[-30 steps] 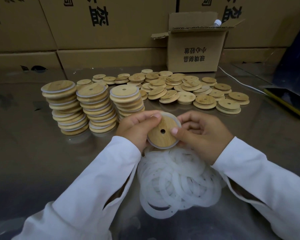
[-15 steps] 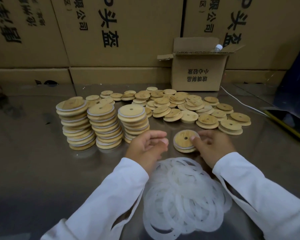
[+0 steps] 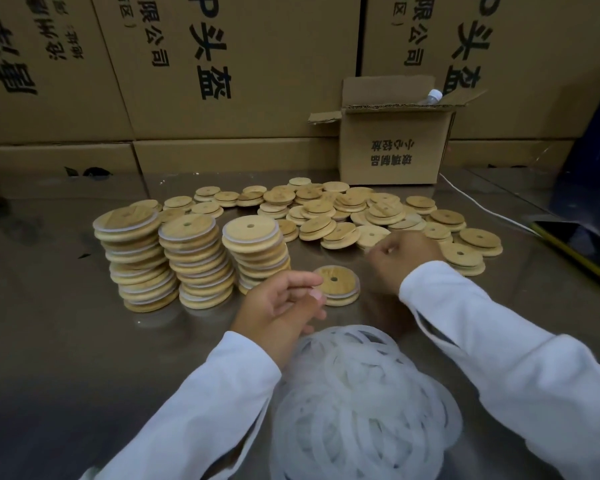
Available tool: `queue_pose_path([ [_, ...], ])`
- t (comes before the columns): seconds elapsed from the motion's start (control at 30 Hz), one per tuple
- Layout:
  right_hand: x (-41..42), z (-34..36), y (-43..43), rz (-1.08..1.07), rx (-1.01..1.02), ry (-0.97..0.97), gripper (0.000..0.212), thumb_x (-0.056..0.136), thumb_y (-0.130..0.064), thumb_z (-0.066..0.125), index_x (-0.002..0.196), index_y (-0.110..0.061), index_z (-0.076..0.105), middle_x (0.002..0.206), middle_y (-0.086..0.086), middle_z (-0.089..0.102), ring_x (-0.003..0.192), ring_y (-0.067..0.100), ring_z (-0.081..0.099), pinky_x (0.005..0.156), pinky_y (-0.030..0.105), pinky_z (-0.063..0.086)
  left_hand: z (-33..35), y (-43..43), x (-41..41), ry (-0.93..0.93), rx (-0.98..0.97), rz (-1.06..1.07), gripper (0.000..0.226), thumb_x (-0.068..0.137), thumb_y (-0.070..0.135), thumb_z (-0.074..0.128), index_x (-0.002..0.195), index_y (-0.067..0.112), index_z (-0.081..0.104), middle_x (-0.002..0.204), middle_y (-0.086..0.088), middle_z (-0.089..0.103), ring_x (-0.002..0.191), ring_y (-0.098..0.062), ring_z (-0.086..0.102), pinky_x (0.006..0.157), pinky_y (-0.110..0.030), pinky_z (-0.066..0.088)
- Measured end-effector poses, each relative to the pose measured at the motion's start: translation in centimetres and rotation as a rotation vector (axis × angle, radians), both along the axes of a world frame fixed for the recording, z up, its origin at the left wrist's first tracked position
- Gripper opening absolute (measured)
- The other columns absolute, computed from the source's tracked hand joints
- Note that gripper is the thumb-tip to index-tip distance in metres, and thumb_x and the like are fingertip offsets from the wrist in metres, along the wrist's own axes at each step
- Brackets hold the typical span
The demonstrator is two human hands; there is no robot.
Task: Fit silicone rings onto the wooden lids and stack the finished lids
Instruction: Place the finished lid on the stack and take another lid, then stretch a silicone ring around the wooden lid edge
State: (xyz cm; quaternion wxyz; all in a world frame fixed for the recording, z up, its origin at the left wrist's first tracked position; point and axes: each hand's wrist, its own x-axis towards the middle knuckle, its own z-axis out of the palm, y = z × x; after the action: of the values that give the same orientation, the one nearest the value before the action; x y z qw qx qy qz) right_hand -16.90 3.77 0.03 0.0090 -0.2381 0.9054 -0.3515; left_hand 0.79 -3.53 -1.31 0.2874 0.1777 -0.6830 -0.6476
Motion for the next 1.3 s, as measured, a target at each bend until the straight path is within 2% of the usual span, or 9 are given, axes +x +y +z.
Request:
queue_pose_path([
  [0.07,-1.7,0.4,1.2,-0.098,-0.023,0.15,0.012,0.084,-0.029,0.055,0.085,-0.024,0.065,0.098,0.006,0.064,0.092,0.026,0.054,0.077,0.03,0.043,0.0,-0.1,0.0,0.004,-0.005,0.003,0.019,0.086,0.004,0.055,0.085,0.021,0.065,0.073,0.003,0.067,0.065,-0.005,0.065,0.06,-0.018,0.052],
  [0.17,-3.9,-0.1,3.0,-0.208,0.113,0.32,0.028,0.083,-0.032,0.058,0.108,-0.022,0.061,0.123,0.009,0.054,0.118,0.031,0.039,0.091,0.038,0.037,0.1,0.0,0.1,0.013,-0.002,-0.004,0.02,0.087,0.003,0.053,0.086,0.019,0.065,0.068,0.006,0.067,0.065,-0.005,0.064,0.06,-0.018,0.051],
  [0.33,-5.2,-2.1,4.0,-0.134,0.355,0.396,0.041,0.082,-0.048,0.054,0.118,-0.029,0.058,0.122,0.004,0.057,0.124,0.03,0.034,0.099,0.041,0.029,0.1,0.2,0.1,0.016,-0.032,-0.013,0.022,0.088,0.002,0.052,0.084,0.019,0.064,0.068,0.005,0.066,0.065,-0.006,0.063,0.06,-0.019,0.05],
  [0.73,-4.8,-2.1,1.9,-0.213,0.285,0.321,0.046,0.073,-0.058,0.06,0.104,-0.023,0.06,0.102,0.004,0.062,0.113,0.028,0.044,0.097,0.042,0.03,0.3,0.3,0.2,0.026,-0.053,-0.014,0.022,0.087,0.001,0.053,0.083,0.02,0.064,0.069,0.004,0.065,0.063,-0.004,0.062,0.06,-0.018,0.05],
  [0.83,-3.3,-0.9,2.1,-0.206,0.093,0.241,0.044,0.072,-0.055,0.063,0.102,-0.024,0.054,0.108,0.005,0.06,0.112,0.029,0.046,0.101,0.044,0.034,0.3,0.3,0.2,0.036,-0.055,-0.006,0.023,0.087,0.001,0.052,0.083,0.02,0.064,0.068,0.006,0.065,0.063,-0.004,0.062,0.059,-0.018,0.049],
  [0.93,0.0,0.7,2.4,-0.084,-0.331,0.151,0.038,0.068,-0.048,0.069,0.096,-0.03,0.05,0.102,-0.005,0.058,0.105,0.019,0.052,0.09,0.032,0.042,0.4,0.2,0.2,0.048,-0.042,0.002,0.022,0.089,0.005,0.052,0.084,0.022,0.063,0.064,0.009,0.066,0.062,-0.003,0.063,0.058,-0.018,0.05],
  [1.03,4.5,1.7,3.5,0.222,-0.5,0.193,0.04,0.061,-0.046,0.071,0.093,-0.037,0.05,0.099,-0.018,0.056,0.099,0.003,0.053,0.079,0.015,0.039,0.5,0.2,0.0,0.058,0.011,-0.001,0.012,0.09,0.02,0.051,0.086,0.023,0.062,0.061,0.011,0.066,0.062,-0.005,0.063,0.059,-0.021,0.051],
  [1.17,8.4,0.8,5.0,0.502,-0.497,0.296,0.046,0.059,-0.035,0.075,0.098,-0.039,0.051,0.104,-0.019,0.058,0.103,0.004,0.054,0.09,0.028,0.044,0.5,0.5,0.1,0.102,0.065,-0.052,0.038,0.069,0.045,0.051,0.085,0.013,0.063,0.063,0.004,0.068,0.062,-0.009,0.065,0.055,-0.02,0.052],
  [1.3,9.0,-0.1,5.4,0.609,-0.389,0.492,0.054,0.058,-0.026,0.078,0.107,-0.022,0.057,0.11,-0.009,0.06,0.104,0.019,0.057,0.086,0.047,0.047,0.3,0.7,0.3,0.086,-0.034,-0.047,0.008,0.084,0.017,0.058,0.082,0.013,0.064,0.063,0.005,0.069,0.059,-0.005,0.064,0.053,-0.016,0.049],
])
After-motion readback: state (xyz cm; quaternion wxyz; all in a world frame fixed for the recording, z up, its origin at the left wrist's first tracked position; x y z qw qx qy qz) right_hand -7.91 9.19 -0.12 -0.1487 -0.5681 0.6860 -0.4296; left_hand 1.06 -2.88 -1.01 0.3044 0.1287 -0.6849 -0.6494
